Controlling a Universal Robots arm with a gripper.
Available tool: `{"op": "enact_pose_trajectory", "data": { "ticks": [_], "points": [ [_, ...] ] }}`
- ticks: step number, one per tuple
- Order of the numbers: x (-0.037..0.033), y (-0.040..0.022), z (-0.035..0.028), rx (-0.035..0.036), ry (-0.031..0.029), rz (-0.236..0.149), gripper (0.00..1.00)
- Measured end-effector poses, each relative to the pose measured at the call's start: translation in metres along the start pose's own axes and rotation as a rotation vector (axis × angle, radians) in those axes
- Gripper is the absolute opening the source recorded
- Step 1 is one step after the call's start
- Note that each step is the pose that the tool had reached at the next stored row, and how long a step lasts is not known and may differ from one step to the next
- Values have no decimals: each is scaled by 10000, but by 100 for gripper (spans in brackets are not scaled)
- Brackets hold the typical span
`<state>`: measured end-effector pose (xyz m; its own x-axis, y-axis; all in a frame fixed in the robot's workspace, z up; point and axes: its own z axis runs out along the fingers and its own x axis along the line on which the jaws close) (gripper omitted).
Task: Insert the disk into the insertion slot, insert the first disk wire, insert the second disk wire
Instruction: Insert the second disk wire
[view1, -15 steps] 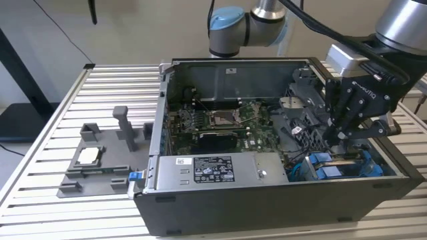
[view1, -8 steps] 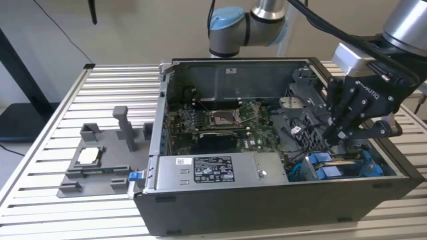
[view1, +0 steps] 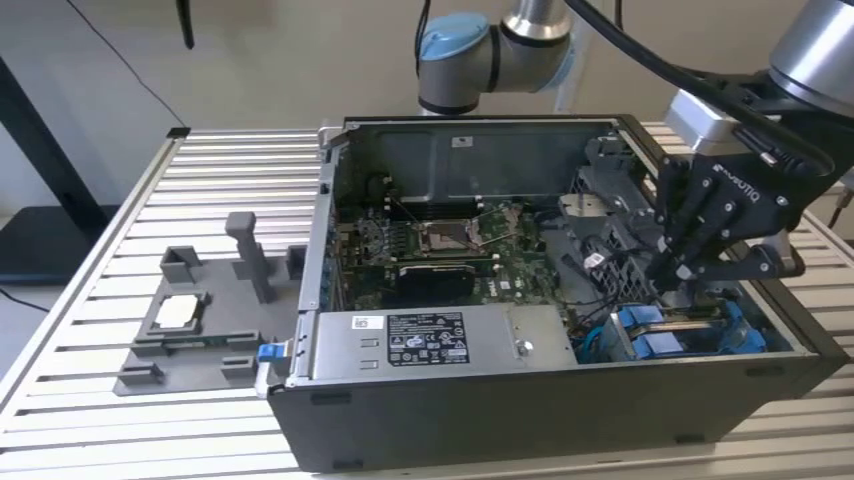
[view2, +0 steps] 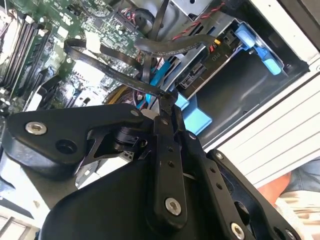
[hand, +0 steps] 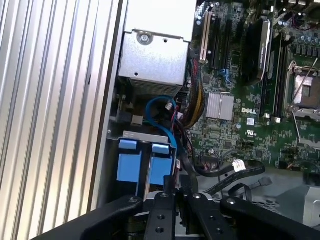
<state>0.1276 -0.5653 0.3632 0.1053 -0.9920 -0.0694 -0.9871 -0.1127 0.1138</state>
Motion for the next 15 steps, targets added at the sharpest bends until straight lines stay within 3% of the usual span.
{"op": "enact_pose_trajectory", "data": {
  "ticks": [4,11,15],
  "points": [
    [12,-6,11,16,-29,220,16],
    [74,-80,19,23,-72,273,16],
    [100,-91,32,35,-115,387,16]
  ]
}}
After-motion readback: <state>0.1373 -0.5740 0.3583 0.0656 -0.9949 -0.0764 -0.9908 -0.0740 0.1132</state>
